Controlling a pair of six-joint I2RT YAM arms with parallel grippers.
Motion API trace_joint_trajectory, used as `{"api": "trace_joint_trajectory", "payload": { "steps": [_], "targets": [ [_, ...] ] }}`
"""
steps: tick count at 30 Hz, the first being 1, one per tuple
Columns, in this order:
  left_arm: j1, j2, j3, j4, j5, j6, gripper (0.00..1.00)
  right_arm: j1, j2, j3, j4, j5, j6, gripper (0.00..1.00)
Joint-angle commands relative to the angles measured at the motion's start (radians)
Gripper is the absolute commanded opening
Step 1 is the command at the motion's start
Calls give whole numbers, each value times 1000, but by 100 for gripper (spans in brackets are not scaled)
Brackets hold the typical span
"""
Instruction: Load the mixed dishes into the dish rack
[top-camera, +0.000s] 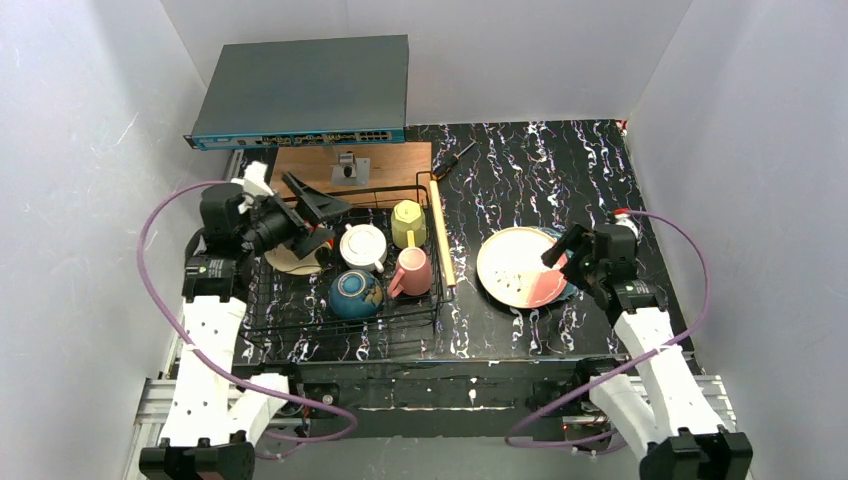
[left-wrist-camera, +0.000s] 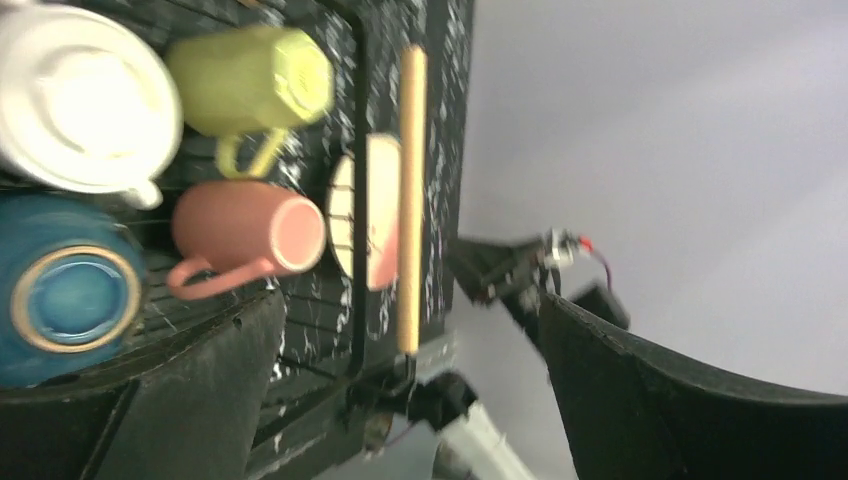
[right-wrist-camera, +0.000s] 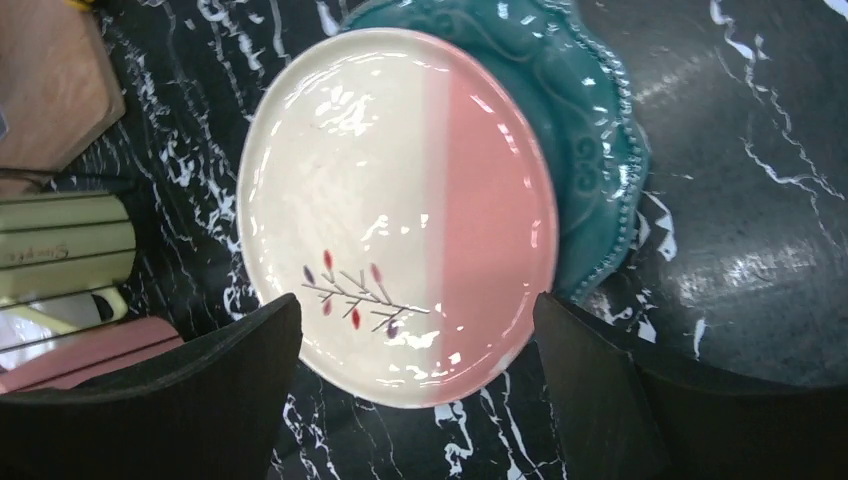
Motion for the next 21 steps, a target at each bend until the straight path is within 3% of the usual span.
{"api": "trace_joint_trajectory", "payload": {
  "steps": [1, 8, 13, 21],
  "targets": [
    [-167, 20, 5, 95, 221, 106, 98, -222, 21, -54, 14, -253, 40, 91],
    [-346, 2, -36, 129, 217, 120, 98, -349, 96, -101, 53, -339, 6, 90],
    [-363, -15, -69, 129, 238, 118, 98, -393, 133, -151, 125, -400, 2, 89],
    [-365, -60, -77, 128, 268, 113, 98, -403, 162, -175, 211, -432, -9, 76]
  ]
}}
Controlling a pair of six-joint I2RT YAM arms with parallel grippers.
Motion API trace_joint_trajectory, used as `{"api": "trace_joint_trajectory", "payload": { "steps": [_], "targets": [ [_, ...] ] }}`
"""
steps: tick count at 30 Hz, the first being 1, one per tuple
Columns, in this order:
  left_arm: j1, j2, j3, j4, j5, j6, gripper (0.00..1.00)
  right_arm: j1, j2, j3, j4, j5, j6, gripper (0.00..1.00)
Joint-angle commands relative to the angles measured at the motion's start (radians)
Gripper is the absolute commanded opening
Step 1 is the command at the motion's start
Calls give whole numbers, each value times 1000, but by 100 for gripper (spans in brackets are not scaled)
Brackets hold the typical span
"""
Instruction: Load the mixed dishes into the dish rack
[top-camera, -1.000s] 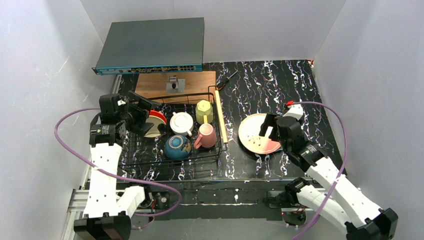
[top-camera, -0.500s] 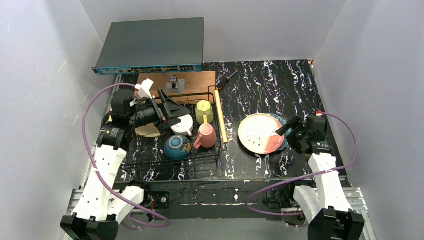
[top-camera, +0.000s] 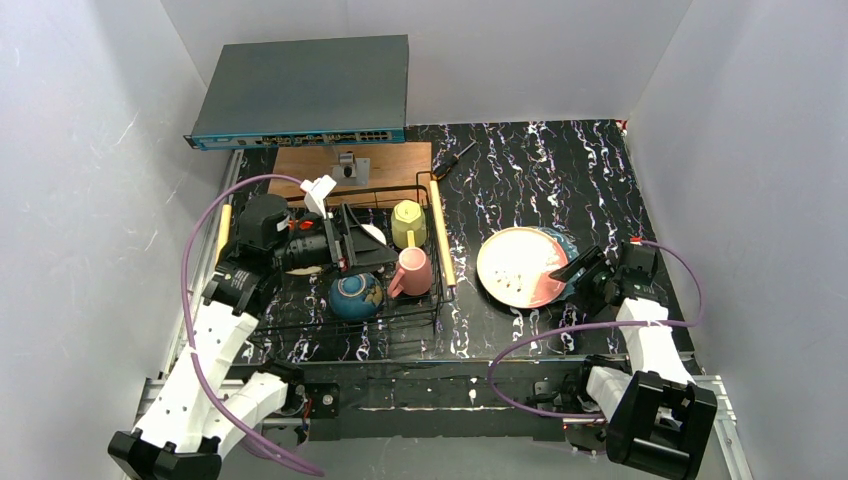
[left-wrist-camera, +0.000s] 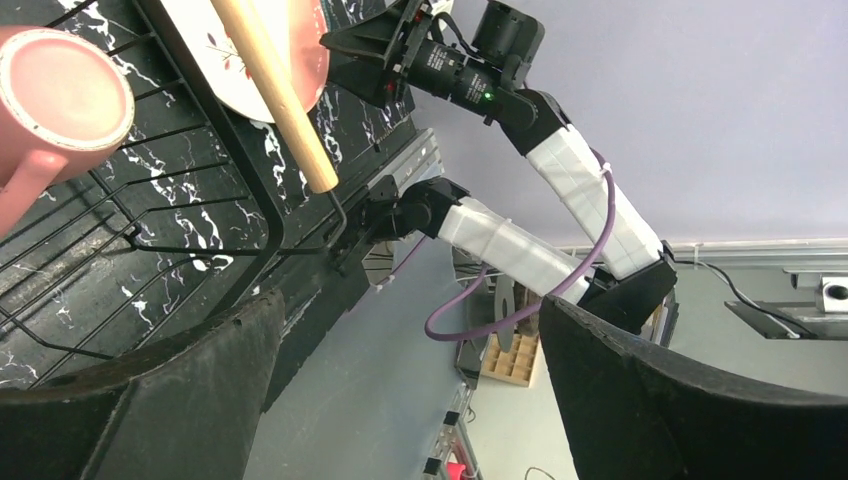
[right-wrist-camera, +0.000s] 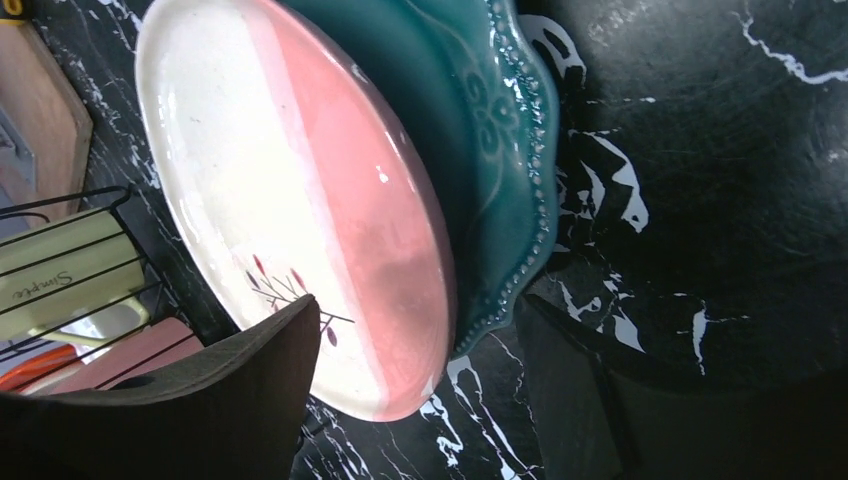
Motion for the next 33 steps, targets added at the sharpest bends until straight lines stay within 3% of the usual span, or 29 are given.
{"api": "trace_joint_trajectory", "payload": {
  "steps": [1, 5, 9, 23, 33],
  "targets": [
    [-7, -26, 14, 7, 58, 17, 98, -10, -8, 11, 77, -33, -22, 75],
    [-8, -23, 24, 7, 66, 19, 98, -11, -46, 52, 2, 48, -53, 76],
    [-12, -4, 21, 6, 65, 22, 98, -11, -64, 52, 46, 30, -67, 78],
    [-33, 41, 19, -3, 56, 21, 98, -31, 150, 23, 289, -168, -65, 74],
    [-53, 66, 34, -3, 40, 21, 98, -81, 279, -38, 442, -307, -25, 64]
  ]
}}
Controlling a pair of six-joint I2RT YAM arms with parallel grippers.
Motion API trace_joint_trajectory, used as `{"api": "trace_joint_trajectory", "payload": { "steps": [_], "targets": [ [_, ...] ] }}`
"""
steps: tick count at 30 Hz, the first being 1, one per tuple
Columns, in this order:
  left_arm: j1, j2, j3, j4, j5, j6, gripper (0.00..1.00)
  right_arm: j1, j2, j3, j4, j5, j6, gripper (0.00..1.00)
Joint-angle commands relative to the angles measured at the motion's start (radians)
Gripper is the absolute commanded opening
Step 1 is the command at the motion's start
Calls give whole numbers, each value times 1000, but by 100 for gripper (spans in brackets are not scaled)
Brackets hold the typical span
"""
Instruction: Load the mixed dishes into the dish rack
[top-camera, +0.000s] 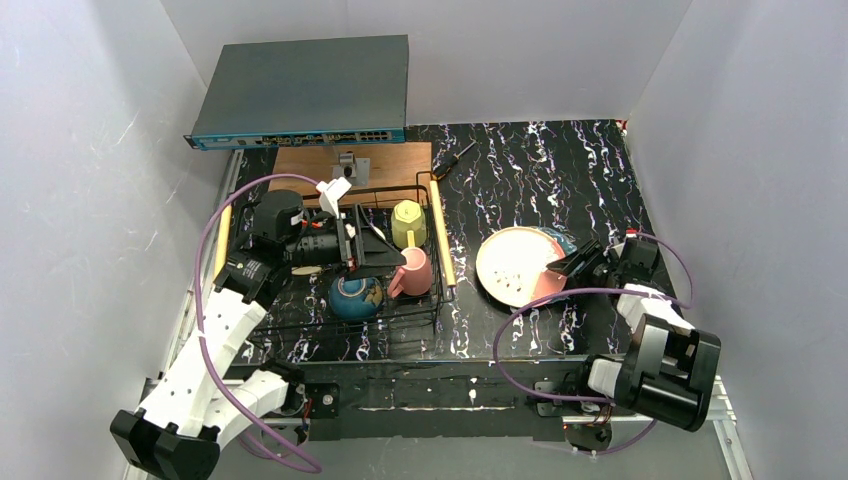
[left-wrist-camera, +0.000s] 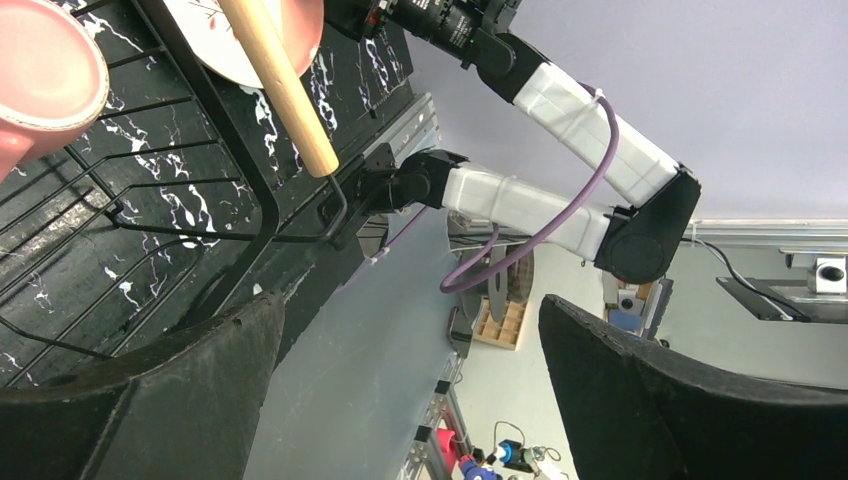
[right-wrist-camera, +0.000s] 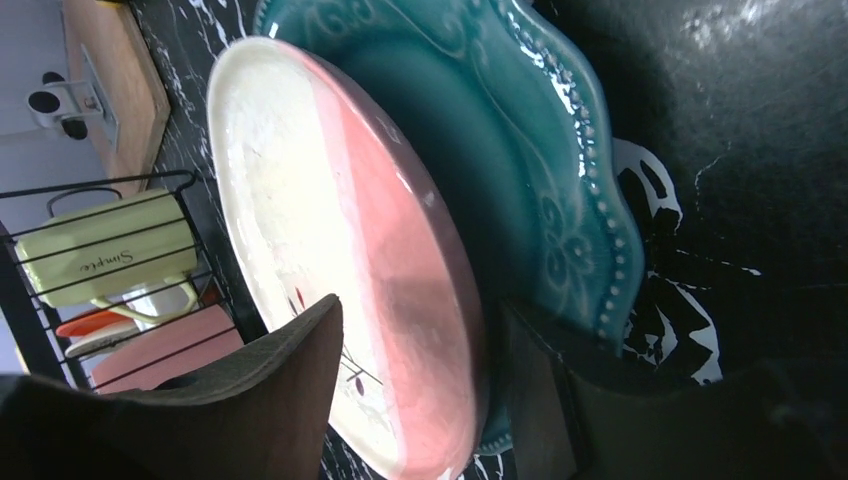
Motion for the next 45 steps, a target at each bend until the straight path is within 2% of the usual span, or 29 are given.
{"api": "trace_joint_trajectory", "payload": {
  "steps": [1, 10, 18, 21, 25, 26, 32, 37, 45],
  "targets": [
    [-13, -2, 31, -2, 11, 14, 98, -22, 48, -10, 106, -97, 17, 63],
    [-37, 17, 41, -1, -9, 3, 98, -58, 153, -12, 183, -205, 54, 60],
    [-68, 36, 58, 1, -32, -10, 98, -64, 181, -29, 266, -270, 71, 45],
    [-77, 44, 57, 0, -38, -12, 98, -65, 149, -39, 289, -275, 73, 32],
    [-88, 56, 62, 1, -48, -16, 98, -71, 121, -41, 294, -277, 80, 5],
    [-92, 60, 65, 0, -49, -16, 98, -75, 117, -43, 299, -283, 86, 2],
    [-113, 83, 80, 1, -62, -22, 98, -96, 76, -41, 335, -340, 153, 1],
    [-122, 95, 100, 0, -76, -27, 98, -96, -40, -8, 325, -347, 212, 1],
    [-124, 104, 156, -44, -114, -28, 98, -85, -247, 175, 122, -258, 194, 1]
  ]
}}
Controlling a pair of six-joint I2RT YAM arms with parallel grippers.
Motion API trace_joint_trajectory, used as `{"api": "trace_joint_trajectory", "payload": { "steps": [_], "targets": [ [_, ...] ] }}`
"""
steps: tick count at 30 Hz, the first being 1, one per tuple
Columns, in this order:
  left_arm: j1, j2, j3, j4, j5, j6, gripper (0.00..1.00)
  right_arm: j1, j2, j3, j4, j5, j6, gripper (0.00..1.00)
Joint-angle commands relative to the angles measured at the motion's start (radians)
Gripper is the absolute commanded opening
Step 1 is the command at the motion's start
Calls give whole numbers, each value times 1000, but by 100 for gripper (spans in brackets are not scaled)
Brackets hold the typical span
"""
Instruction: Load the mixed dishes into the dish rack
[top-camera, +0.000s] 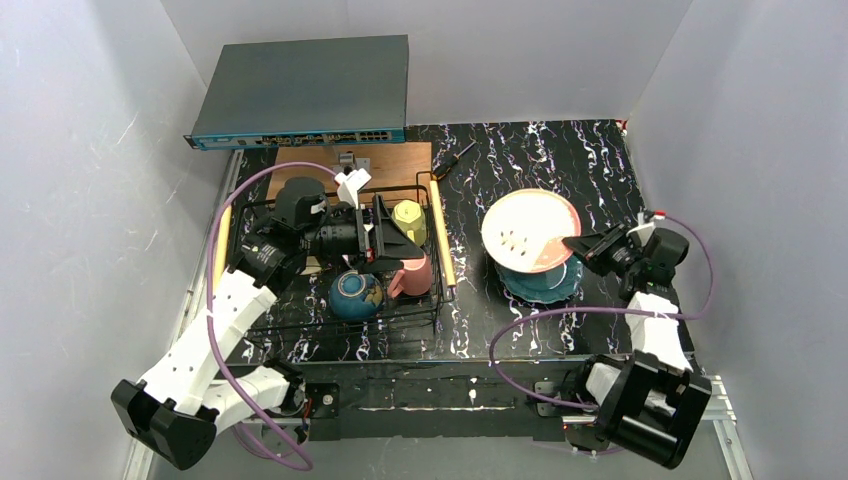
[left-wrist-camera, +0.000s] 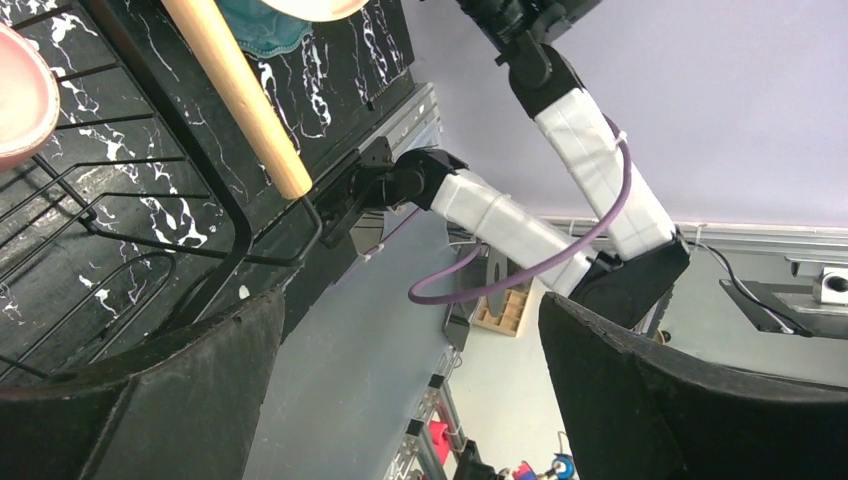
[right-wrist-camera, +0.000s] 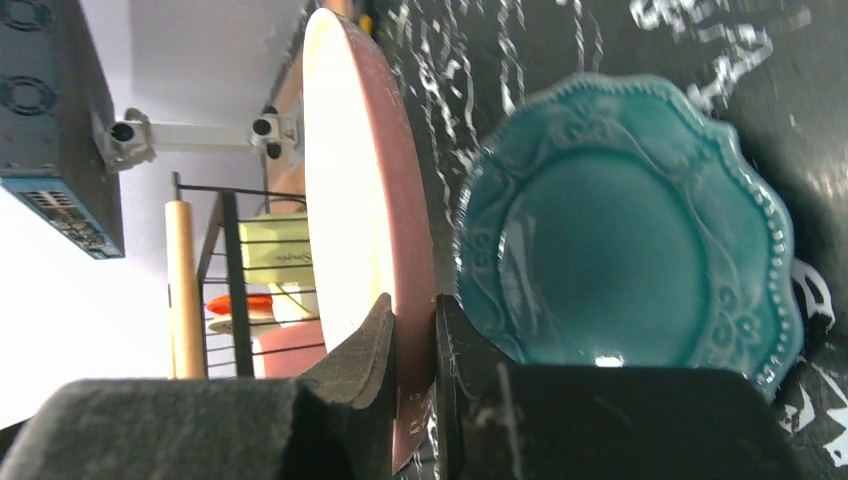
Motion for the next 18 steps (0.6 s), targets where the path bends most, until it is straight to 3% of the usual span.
{"api": "trace_joint_trajectory", "payload": {
  "steps": [1, 6, 11, 18],
  "targets": [
    [-5, -7, 68, -52, -37, 5, 98, 11, -116, 180, -38, -31, 51, 1],
    [-5, -16, 115, -111, -105, -8, 98, 67, -185, 310, -99, 29, 51, 1],
    [-5, -20, 189, -149, -158, -49, 96, 246, -199, 507, -205, 165, -9, 1],
    [-5, -34, 285, -128, -222, -183, 95, 482, -153, 698, -223, 272, -19, 1]
  ]
}}
